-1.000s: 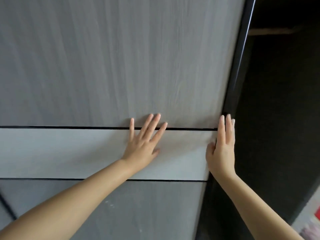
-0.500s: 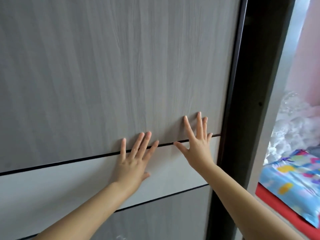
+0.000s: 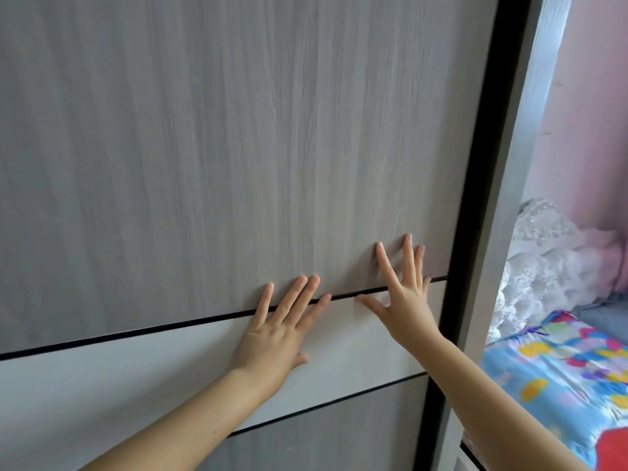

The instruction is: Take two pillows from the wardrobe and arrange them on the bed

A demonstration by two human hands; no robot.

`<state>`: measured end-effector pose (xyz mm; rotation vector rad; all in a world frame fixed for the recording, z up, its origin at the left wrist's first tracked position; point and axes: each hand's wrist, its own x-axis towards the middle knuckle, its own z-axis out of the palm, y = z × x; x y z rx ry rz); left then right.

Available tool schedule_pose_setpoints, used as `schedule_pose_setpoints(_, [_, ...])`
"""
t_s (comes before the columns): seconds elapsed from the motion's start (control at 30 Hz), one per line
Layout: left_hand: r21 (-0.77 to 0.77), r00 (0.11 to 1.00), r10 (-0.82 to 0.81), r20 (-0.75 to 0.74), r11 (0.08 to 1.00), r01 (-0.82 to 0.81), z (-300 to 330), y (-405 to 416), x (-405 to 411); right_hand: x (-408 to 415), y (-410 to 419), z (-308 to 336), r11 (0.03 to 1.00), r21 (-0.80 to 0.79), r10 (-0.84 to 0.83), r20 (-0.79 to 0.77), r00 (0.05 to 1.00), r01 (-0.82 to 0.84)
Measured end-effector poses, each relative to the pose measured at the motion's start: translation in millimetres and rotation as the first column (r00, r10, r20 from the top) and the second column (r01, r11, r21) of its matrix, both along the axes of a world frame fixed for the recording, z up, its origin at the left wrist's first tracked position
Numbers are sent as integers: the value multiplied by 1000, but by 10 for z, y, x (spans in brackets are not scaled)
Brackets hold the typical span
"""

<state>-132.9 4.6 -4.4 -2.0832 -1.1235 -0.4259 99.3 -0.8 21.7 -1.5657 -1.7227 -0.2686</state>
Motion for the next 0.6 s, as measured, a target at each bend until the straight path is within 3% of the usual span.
schedule_pose_setpoints(0.37, [-29, 1000, -20, 8, 999, 20, -37, 66, 274, 318, 64, -32, 998, 62, -8, 14, 1000, 7])
schedule_pose_setpoints(0.5, [24, 999, -34, 30, 999, 33, 45, 47, 323, 266, 0, 17, 999, 33, 3, 23, 1000, -3])
schedule_pose_setpoints(0.57, [60, 995, -80, 52, 995, 77, 53, 9, 272, 263, -74, 123, 996, 56, 69, -60, 996, -65])
schedule_pose_setpoints(0.6, [52, 985, -151, 79, 988, 147, 21, -91, 247, 270, -167, 263, 986, 143, 108, -126, 986, -90])
